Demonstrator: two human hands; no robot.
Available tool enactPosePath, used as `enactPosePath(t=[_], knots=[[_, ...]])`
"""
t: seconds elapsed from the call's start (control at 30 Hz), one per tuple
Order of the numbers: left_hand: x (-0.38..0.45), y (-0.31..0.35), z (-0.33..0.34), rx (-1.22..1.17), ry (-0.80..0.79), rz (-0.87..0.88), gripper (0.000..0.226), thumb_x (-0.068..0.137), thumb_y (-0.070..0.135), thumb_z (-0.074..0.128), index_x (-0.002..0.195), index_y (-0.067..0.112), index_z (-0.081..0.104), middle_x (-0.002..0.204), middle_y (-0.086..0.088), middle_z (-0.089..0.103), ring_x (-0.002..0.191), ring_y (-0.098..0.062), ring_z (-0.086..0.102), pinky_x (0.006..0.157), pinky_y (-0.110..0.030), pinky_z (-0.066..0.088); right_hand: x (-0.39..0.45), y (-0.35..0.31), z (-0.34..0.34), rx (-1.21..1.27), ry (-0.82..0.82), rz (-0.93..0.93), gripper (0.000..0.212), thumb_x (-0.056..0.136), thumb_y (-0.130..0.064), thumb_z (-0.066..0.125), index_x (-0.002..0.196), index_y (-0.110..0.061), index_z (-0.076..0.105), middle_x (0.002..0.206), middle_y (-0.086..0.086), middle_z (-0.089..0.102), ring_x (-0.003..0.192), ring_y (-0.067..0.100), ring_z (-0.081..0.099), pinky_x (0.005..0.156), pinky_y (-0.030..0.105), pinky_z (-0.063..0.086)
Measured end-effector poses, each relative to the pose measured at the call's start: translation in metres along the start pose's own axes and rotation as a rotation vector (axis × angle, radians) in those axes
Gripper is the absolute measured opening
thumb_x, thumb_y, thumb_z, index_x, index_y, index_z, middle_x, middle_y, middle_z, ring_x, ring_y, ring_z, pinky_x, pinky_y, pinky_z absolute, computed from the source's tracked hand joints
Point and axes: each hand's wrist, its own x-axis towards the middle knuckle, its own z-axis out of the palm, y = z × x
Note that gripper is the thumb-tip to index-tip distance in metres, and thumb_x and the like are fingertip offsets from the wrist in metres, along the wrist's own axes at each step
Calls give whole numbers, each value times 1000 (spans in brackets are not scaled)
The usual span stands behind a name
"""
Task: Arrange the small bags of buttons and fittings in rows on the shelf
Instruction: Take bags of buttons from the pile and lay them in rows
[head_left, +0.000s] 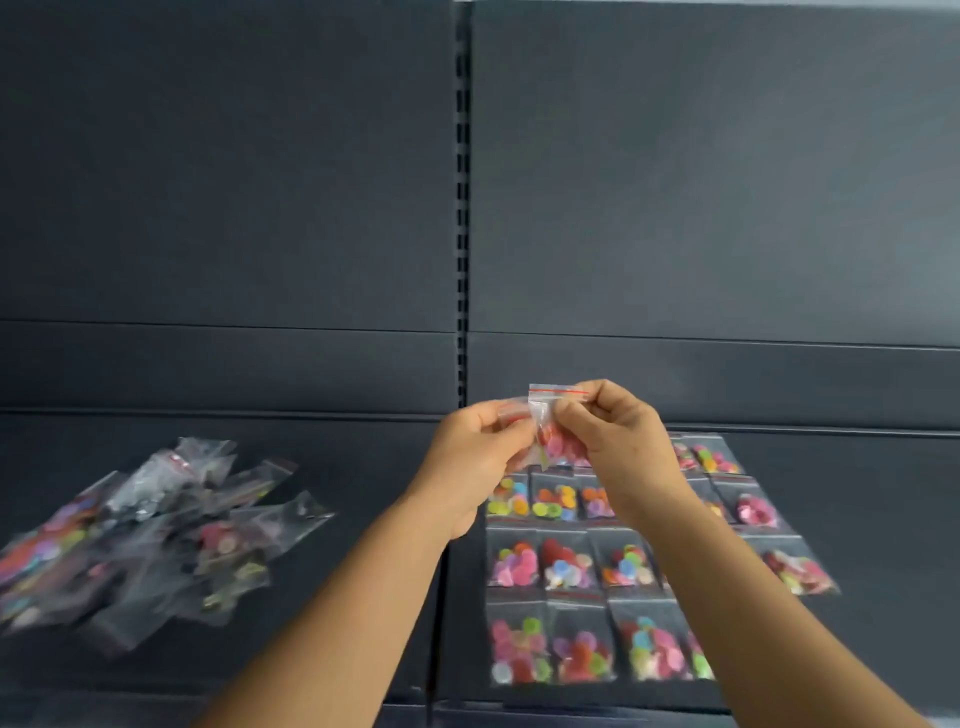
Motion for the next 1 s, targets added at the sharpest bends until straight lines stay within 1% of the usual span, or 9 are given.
enactPosePath(t=[0.07,0.2,0.37,0.5,0.6,0.67,0.73,0.83,1.0], knots=[[2,0,33,17,52,7,12,90,13,61,91,20,70,90,-2,72,80,-14,62,90,-38,52,3,1,-32,12,-21,14,13,88,-5,60,76,-9,60,62,2,65,56,13,58,57,22,50],[2,-2,87,62,144,48,8,86,19,67,81,26,68,79,6,72,77,-12,66,80,-32,54,5,0,-84,-8,-43,25,12,88,-5,62,77,-10,61,59,0,65,51,10,57,53,19,49],[1,-1,130,106,190,65,8,86,29,66,85,24,72,84,5,74,88,-17,69,87,-45,55,5,0,-129,24,6,-1,11,88,-4,61,79,-9,60,60,2,65,53,12,58,55,21,51],[3,2,150,170,203,93,7,87,24,64,90,23,70,87,5,72,88,-14,67,84,-38,57,1,4,-151,8,48,2,4,87,-8,64,85,-5,63,69,8,68,62,16,64,63,27,56],[-1,1,160,199,203,111,8,89,27,62,88,23,69,85,6,72,85,-11,66,78,-28,54,-3,8,-166,30,43,34,6,85,-7,65,80,-8,63,65,0,69,64,14,67,66,24,55],[-2,-3,168,218,198,116,9,90,26,60,86,23,68,84,7,71,82,-9,66,75,-27,52,-7,9,-175,54,51,56,9,85,-5,65,78,-9,62,61,-2,67,60,12,66,64,25,54],[-5,-6,177,234,181,118,9,91,26,59,86,24,67,83,9,70,79,-6,64,73,-26,52,-11,9,-181,45,72,64,11,85,-3,64,76,-8,62,60,-1,66,55,12,64,56,22,52],[-10,-10,190,234,149,123,9,90,27,59,88,23,67,82,8,69,75,-6,62,67,-24,50,-17,11,-187,-80,132,18,15,85,-3,64,72,-10,61,58,3,65,51,15,57,54,26,49],[-21,-16,201,260,93,81,15,83,22,70,97,17,67,90,3,72,86,-13,68,75,-29,56,-34,15,-194,-197,168,-35,10,85,-4,64,77,0,61,58,3,66,51,13,57,60,31,53]])
